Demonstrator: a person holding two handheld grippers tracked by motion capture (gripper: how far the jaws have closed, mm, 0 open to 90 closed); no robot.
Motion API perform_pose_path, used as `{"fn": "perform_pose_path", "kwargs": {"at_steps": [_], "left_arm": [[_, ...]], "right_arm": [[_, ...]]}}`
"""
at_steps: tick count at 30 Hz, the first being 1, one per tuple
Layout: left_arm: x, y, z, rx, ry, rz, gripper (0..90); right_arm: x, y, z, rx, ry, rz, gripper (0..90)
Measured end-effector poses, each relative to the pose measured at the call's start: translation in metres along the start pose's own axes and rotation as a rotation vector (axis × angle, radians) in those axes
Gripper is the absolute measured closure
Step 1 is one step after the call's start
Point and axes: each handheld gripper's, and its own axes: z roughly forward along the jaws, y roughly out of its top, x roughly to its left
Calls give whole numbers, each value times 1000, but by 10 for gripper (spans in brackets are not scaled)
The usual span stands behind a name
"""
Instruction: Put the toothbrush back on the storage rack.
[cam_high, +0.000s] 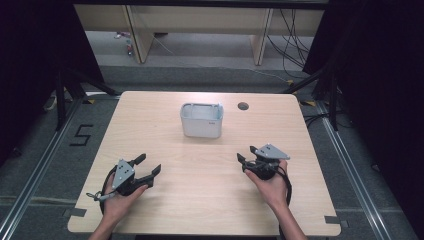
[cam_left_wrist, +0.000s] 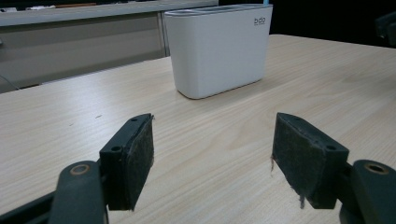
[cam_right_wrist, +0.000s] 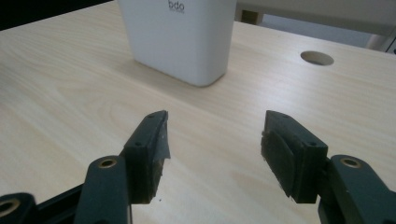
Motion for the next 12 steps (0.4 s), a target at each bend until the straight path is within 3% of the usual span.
{"fn": "perform_pose_path", "kwargs": {"at_steps": [2,4,8,10,12], "left_arm": [[1,0,0,0,3,-4,287],[1,0,0,-1,5,-8,287],[-1,0,0,0,12,2,290],[-2,1,-2,20,17,-1,292],[-1,1,-2,23,20,-4,295]], "right_arm": [[1,-5,-2,-13,-3,-15,416],[6,-17,-10,-33,-6,8,423],[10,-24,-15,-16,-4,11,429],[12,-29,-15,-46,9,8,431],[17,-31,-16,-24,15,43,433]]}}
